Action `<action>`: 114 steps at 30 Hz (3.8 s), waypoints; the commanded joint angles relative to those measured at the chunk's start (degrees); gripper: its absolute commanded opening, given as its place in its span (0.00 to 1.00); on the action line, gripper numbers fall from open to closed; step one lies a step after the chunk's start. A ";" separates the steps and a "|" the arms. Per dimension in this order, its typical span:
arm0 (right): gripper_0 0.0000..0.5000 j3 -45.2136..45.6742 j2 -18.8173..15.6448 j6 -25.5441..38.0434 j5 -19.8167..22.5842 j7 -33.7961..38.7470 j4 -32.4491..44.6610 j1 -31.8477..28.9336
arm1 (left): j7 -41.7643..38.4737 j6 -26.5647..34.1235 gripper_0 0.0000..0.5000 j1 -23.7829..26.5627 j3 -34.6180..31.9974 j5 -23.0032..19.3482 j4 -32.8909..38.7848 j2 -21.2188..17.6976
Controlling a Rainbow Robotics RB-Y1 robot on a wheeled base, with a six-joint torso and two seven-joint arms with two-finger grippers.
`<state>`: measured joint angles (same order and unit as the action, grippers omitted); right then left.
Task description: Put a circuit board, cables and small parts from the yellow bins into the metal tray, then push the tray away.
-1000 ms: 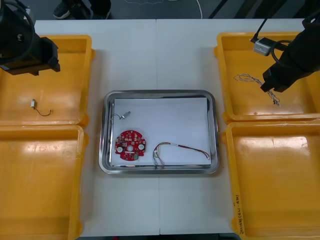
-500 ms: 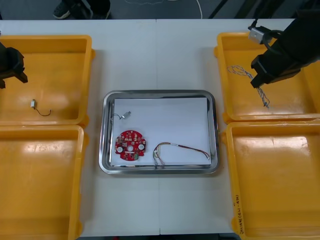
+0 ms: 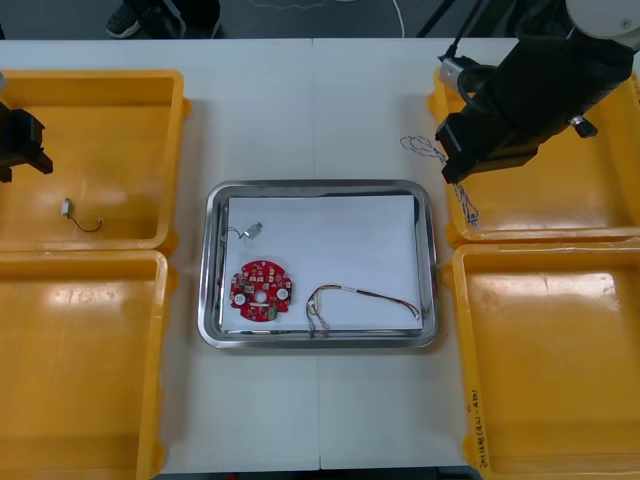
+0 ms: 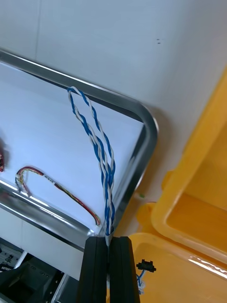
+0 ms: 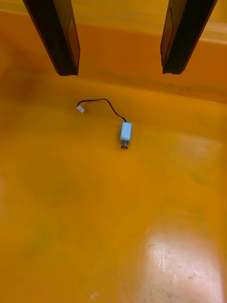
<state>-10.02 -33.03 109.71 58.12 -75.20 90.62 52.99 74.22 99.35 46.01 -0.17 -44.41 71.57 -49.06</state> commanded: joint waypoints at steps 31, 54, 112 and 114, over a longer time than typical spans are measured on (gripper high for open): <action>0.00 -21.27 8.95 -9.08 -13.12 -30.45 1.05 4.93 | 13.05 -20.08 1.00 2.77 13.62 -6.65 -15.67 -3.14; 0.00 -29.18 12.03 -16.37 -15.76 -35.99 -6.86 4.93 | 13.58 -24.73 1.00 2.16 13.71 -6.21 -20.94 1.60; 1.00 -15.12 11.59 -2.05 -10.48 -30.80 -2.29 6.60 | -7.08 6.99 0.00 6.90 9.13 -4.55 9.73 -3.23; 1.00 -14.50 10.97 -0.47 -10.04 -28.34 -0.45 6.60 | -8.92 8.49 0.00 6.99 9.13 -4.90 11.75 -3.14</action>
<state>-26.77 -20.92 107.60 46.96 -108.69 85.84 56.75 70.30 105.82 50.54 10.62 -48.41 79.54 -49.30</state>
